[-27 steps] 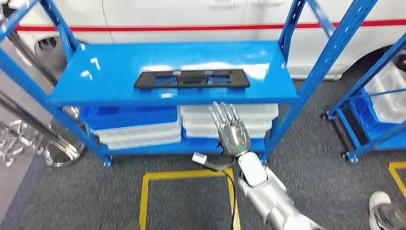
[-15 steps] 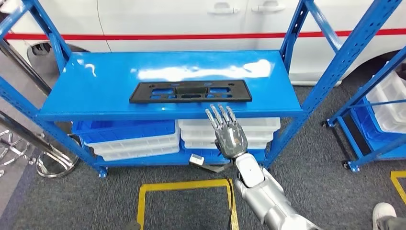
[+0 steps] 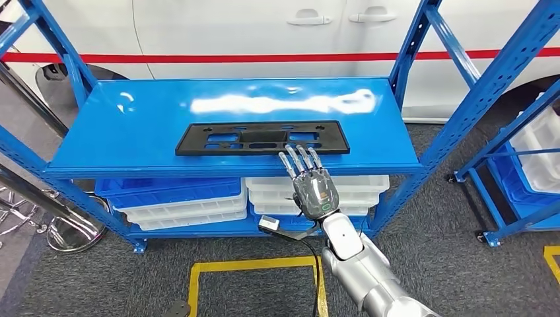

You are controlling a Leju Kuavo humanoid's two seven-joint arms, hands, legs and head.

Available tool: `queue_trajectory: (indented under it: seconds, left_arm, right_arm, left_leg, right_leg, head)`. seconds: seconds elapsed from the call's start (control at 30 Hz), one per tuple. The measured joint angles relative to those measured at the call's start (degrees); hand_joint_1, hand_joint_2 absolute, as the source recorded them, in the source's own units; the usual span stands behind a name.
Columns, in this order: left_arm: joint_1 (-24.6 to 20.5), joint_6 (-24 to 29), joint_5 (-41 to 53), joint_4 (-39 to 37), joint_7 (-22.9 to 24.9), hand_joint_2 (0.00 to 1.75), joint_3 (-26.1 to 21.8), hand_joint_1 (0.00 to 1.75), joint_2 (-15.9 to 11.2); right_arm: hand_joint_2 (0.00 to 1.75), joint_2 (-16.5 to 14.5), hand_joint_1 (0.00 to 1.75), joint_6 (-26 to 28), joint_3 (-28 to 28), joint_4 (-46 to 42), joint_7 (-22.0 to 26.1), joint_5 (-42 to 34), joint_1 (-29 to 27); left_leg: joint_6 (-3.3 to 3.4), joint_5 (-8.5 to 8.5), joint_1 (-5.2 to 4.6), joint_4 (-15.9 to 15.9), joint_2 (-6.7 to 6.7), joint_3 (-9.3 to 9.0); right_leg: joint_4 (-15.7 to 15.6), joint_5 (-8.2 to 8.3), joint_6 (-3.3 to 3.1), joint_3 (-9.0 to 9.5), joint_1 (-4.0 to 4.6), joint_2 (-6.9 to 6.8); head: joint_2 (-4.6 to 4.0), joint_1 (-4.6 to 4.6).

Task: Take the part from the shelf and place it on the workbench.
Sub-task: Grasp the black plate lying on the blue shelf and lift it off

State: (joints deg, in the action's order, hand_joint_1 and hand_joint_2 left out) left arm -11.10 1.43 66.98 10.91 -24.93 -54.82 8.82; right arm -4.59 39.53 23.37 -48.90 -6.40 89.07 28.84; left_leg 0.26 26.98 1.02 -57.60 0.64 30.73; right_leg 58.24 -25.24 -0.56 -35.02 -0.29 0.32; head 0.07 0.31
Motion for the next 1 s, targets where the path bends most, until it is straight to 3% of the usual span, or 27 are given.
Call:
queue_trajectory:
  seconds: [0.07,0.1,0.2,0.23,0.27,0.3,0.37,0.43,0.53,0.6,0.7,0.73,0.77,0.8,0.87,0.93,1.0]
  left_arm:
    - [-0.05,-0.14,0.21,0.0,-0.2,0.0,0.03,0.0,-0.02]
    - [-0.15,-0.17,0.25,0.0,-0.23,0.0,0.05,0.0,-0.03]
    - [-0.15,-0.21,0.31,0.0,-0.27,0.0,0.1,0.0,-0.03]
    - [-0.07,-0.21,0.32,0.0,-0.27,0.0,0.11,0.0,-0.05]
    - [-0.01,-0.2,0.35,0.0,-0.27,0.0,0.13,0.0,-0.09]
    - [0.0,-0.19,0.38,0.0,-0.29,0.0,0.15,0.0,-0.13]
    - [-0.09,-0.14,0.46,0.0,-0.36,0.0,0.19,0.0,-0.25]
    - [-0.23,-0.11,0.5,0.0,-0.43,0.0,0.23,0.0,-0.31]
    - [-0.14,-0.11,0.49,0.0,-0.44,0.0,0.26,0.0,-0.3]
    - [-0.16,-0.09,0.49,0.0,-0.44,0.0,0.26,0.0,-0.29]
    - [-0.23,0.02,0.43,0.0,-0.42,0.0,0.26,0.0,-0.3]
    - [-0.2,0.07,0.4,0.0,-0.42,0.0,0.26,0.0,-0.3]
    - [-0.15,0.11,0.39,0.0,-0.42,0.0,0.26,0.0,-0.29]
    - [-0.08,0.14,0.38,0.0,-0.42,0.0,0.26,0.0,-0.28]
    - [0.03,0.19,0.38,0.0,-0.42,0.0,0.27,0.0,-0.15]
    - [-0.06,0.26,0.38,0.0,-0.42,0.0,0.28,0.0,0.01]
    - [-0.15,0.33,0.37,0.0,-0.42,0.0,0.28,0.0,0.07]
  right_arm:
    - [1.75,-0.28,0.0,0.01,0.41,0.06,0.05,0.0,0.16]
    - [1.75,-0.44,0.0,0.01,0.59,0.07,0.04,0.0,0.29]
    - [1.75,-0.78,0.0,0.01,0.98,0.28,0.04,0.0,0.4]
    - [1.75,-0.85,0.0,0.01,1.25,0.41,0.04,0.0,0.37]
    - [1.75,-0.92,0.0,0.01,1.6,0.54,0.01,0.0,0.35]
    - [1.75,-1.04,0.0,0.01,2.06,0.64,-0.05,0.0,0.36]
    - [1.75,-1.44,0.0,0.01,3.31,0.76,-0.37,0.0,0.44]
    - [1.75,-1.92,0.0,0.01,4.9,0.9,-0.8,0.0,0.56]
    - [1.75,-2.45,0.0,0.01,6.89,1.04,-1.12,0.0,0.7]
    - [1.75,-2.63,0.0,0.01,7.62,1.07,-1.15,0.0,1.01]
    - [1.75,-2.67,0.0,0.01,8.14,1.27,-0.96,0.0,1.14]
    - [1.75,-2.67,0.0,0.01,8.22,1.38,-0.83,-0.01,1.06]
    - [1.75,-2.67,0.0,0.01,8.27,1.48,-0.69,-0.01,0.99]
    - [1.75,-2.68,0.0,0.01,8.3,1.56,-0.53,-0.01,0.96]
    - [1.75,-2.72,0.0,0.0,8.33,1.63,-0.14,-0.01,0.99]
    - [1.75,-2.83,0.0,-0.01,8.47,1.72,0.21,0.0,1.09]
    - [1.75,-2.96,0.0,0.0,8.68,1.78,0.33,0.0,1.11]
  left_leg:
    - [-0.48,0.95,0.04,-1.48,-0.14,0.42]
    - [-0.57,2.33,0.11,-3.34,-0.2,1.28]
    - [-1.01,7.48,0.21,-13.21,-0.26,6.22]
    - [-1.06,7.99,0.22,-15.19,-0.27,7.38]
    - [-1.0,7.38,0.22,-15.19,-0.27,7.63]
    - [-0.86,5.64,0.22,-12.92,-0.29,6.82]
    - [-0.5,1.57,0.15,-5.39,-0.36,3.79]
    - [0.03,0.37,-0.15,-0.74,-0.41,1.99]
    - [1.05,-0.04,-0.24,0.27,-0.32,1.38]
    - [1.7,-0.25,0.03,0.56,-0.3,0.72]
    - [2.24,0.06,0.01,0.6,-0.29,0.4]
    - [2.28,0.27,-0.02,0.57,-0.26,0.24]
    - [2.25,0.54,-0.03,0.55,-0.21,-0.01]
    - [2.14,0.89,-0.04,0.54,-0.15,-0.43]
    - [1.82,1.73,-0.02,0.58,-0.07,-1.54]
    - [1.2,2.49,0.03,0.64,-0.07,-2.2]
    - [0.43,2.77,-0.01,0.45,-0.16,-2.6]
  right_leg:
    - [-0.37,0.56,-0.74,0.47,-0.2,-0.03]
    - [-0.51,0.65,-1.02,0.64,-0.32,-0.07]
    - [-0.54,0.51,-1.47,0.67,-0.14,-0.22]
    - [-0.5,0.43,-1.55,0.67,-0.04,-0.24]
    - [-0.45,0.34,-1.58,0.69,0.02,-0.22]
    - [-0.36,0.2,-1.55,0.76,0.05,-0.19]
    - [-0.1,-0.16,-1.29,0.92,0.09,-0.13]
    - [0.06,-0.37,-0.71,0.82,0.17,-0.11]
    - [0.61,-0.23,0.43,0.85,0.26,-0.1]
    - [2.83,-1.45,1.03,0.0,0.12,-0.13]
    - [12.55,-5.92,1.78,-5.5,-0.17,-0.15]
    - [15.02,-6.47,1.94,-7.23,-0.25,-0.15]
    - [15.55,-5.89,2.03,-8.04,-0.31,-0.16]
    - [13.86,-4.1,1.93,-7.73,-0.35,-0.16]
    - [6.7,0.58,1.32,-4.96,-0.22,-0.17]
    - [1.52,2.15,0.49,-2.91,0.31,-0.14]
    - [0.36,1.53,-0.37,-2.36,0.74,-0.01]
  head:
    - [0.0,-0.01]
    - [0.01,-0.01]
    - [0.01,-0.03]
    - [0.01,-0.03]
    - [0.01,-0.03]
    - [0.02,-0.03]
    - [0.01,-0.03]
    - [0.01,-0.02]
    - [0.01,-0.01]
    - [0.01,0.0]
    - [0.01,-0.01]
    - [0.0,-0.01]
    - [0.0,-0.01]
    - [0.01,-0.01]
    - [0.01,0.0]
    - [0.01,0.03]
    - [0.01,0.08]
